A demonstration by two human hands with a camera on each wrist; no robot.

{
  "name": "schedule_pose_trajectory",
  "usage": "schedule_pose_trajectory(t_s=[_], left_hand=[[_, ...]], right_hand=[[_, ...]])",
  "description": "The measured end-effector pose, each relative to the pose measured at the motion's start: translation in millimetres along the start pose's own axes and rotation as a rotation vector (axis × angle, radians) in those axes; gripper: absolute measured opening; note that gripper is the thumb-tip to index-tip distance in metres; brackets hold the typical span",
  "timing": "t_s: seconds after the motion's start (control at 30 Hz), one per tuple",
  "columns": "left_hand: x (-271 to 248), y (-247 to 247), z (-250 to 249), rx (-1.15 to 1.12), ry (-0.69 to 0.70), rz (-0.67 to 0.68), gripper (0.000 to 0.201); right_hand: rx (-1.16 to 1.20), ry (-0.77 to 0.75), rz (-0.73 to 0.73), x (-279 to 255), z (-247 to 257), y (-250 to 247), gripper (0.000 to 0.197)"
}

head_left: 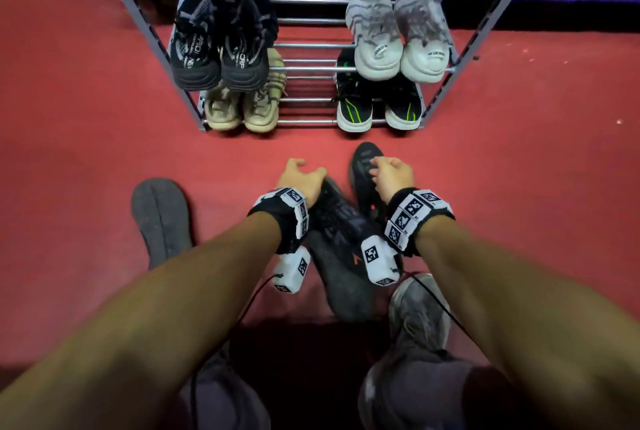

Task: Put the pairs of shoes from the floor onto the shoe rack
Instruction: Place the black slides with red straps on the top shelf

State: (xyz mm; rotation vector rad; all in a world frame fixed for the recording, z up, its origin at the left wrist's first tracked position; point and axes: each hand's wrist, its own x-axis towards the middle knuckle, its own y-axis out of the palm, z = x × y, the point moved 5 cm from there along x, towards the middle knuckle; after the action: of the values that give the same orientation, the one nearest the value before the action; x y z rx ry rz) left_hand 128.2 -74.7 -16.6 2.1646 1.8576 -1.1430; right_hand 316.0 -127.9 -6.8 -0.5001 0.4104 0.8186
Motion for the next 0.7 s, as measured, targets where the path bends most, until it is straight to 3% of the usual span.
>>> schedule_pose_trajectory(t_s=[0.13,0.33,0.5,0.63,0.7], left_hand=[[-16.1,13.6,20.6,0.090,-0.068,0.000,0.063],[-44.1,36.6,17.7,0.267,-0.143,0.019,0.114],[-40.4,44.9,29.4,0.345,-0.287,0.060,0.140],[-31.7,49.9,39.1,0.220,-0.274,0.029,0.137],[-31.7,49.4,38.1,0.166,-0.272,0.022,0.139]], right_hand=[[-0.057,-0.032,0.010,-5.6,-15.7,-12.4,0.023],[-0.133,0.069,0.078,-4.3,-47.0,-27.3,0.026],[-0.122,0.124,0.067,1.4,-58.6,-37.2,0.033],[-0.119,0.201,-0.033,5.2,-68.1,-47.2,0.029],[-0.137,0.254,0.004,6.7,-76.7,-46.9,0.024]])
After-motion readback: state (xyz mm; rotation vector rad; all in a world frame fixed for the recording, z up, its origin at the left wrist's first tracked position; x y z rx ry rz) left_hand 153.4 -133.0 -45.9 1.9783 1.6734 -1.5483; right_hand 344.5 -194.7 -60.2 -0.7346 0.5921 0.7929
